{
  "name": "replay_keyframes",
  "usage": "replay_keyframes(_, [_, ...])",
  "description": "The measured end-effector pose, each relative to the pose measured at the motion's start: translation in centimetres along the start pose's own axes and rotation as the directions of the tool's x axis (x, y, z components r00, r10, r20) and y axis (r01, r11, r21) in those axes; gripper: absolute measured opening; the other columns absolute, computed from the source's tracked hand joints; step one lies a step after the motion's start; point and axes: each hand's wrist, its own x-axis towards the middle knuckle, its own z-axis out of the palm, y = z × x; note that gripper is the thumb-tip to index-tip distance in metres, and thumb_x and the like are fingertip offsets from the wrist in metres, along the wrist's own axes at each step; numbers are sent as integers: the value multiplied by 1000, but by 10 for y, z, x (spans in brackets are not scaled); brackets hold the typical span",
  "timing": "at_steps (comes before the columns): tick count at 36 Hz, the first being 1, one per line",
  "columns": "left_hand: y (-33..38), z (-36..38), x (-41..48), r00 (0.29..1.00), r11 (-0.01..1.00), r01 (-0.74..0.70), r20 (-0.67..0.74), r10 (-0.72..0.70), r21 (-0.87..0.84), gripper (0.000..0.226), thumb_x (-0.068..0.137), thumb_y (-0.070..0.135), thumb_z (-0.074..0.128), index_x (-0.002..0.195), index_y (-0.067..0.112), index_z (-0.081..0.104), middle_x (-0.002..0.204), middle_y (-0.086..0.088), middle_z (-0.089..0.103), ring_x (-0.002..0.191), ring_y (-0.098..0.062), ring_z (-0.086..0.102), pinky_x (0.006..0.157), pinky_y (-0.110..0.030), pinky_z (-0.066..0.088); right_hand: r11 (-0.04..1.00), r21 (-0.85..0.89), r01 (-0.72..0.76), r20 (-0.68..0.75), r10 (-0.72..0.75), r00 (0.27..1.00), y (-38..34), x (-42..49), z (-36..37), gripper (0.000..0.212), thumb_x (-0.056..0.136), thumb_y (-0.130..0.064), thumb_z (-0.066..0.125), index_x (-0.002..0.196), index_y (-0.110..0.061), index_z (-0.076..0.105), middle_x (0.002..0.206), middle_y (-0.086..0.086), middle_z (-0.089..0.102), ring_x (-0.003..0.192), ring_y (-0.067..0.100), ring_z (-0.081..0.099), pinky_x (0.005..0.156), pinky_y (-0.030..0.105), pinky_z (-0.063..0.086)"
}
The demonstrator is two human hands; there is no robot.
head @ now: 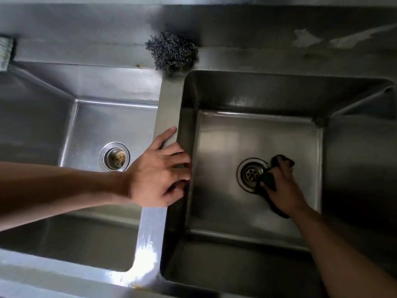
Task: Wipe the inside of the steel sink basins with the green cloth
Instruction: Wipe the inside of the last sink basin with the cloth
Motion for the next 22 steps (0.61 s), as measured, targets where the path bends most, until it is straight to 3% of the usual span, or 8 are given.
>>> replay_keyframes(4, [1,-1,0,1000,1000,4,-5,-4,-10,5,74,28,69,78,24,68,86,4,60,93,-27,64,120,-66,27,998,39,50,27,-51,998,6,-20,4,32,83,-22,77,107,-14,57,164,4,15,148,21,13,112,37,28])
replay_keyframes(6, [1,-2,0,1000,1000,6,-9,-6,-17,5,74,28,68,77,24,68,85,4,59,92,-26,63,121,-65,27,994,81,-68,-34,71,997,11,-26,4,32,85,-23,76,109,-18,56,164,0,13,147,18,19,111,39,33])
replay_keyframes(10, [1,-2,0,1000,1000,11,-5,-11,-21,4,75,28,67,77,24,67,84,4,58,91,-26,62,122,-64,25,941,137,-309,-182,331,926,12,-24,2,36,88,-20,71,116,-8,53,163,6,11,146,32,25,109,49,38])
replay_keyframes(13, [1,-3,1,1000,1000,16,-2,-16,-24,3,75,27,67,76,25,66,84,4,58,90,-26,62,122,-64,26,910,135,-392,-206,412,888,2,-20,8,40,87,-19,71,119,-5,51,163,11,11,147,37,21,110,51,38])
replay_keyframes(15, [1,-2,-1,1000,1000,16,-1,-16,-27,4,74,28,68,77,25,67,84,4,58,91,-26,62,122,-64,26,950,84,-301,-153,310,938,-5,-23,19,42,84,-16,74,119,-6,52,163,11,10,148,39,18,109,53,38])
replay_keyframes(18, [0,-2,0,1000,1000,13,-5,-13,-25,4,75,28,68,78,24,67,86,4,59,92,-26,62,121,-65,27,999,-30,20,88,-18,996,-8,-33,25,46,78,-9,78,118,-12,55,165,7,6,151,35,9,111,48,37])
replay_keyframes(20, [1,-3,0,1000,1000,12,-7,-12,-25,4,76,28,67,78,24,67,86,3,60,92,-26,62,120,-65,27,992,-67,106,176,-93,980,-4,-35,17,47,79,-9,77,119,-17,54,165,3,11,151,25,0,112,49,37])
replay_keyframes(22, [0,-3,0,1000,1000,17,-1,-17,-22,5,76,28,67,78,24,68,86,3,60,92,-26,62,121,-65,27,991,-77,112,151,-100,983,0,-34,10,51,76,-7,79,118,-20,53,163,1,18,151,23,5,110,50,40])
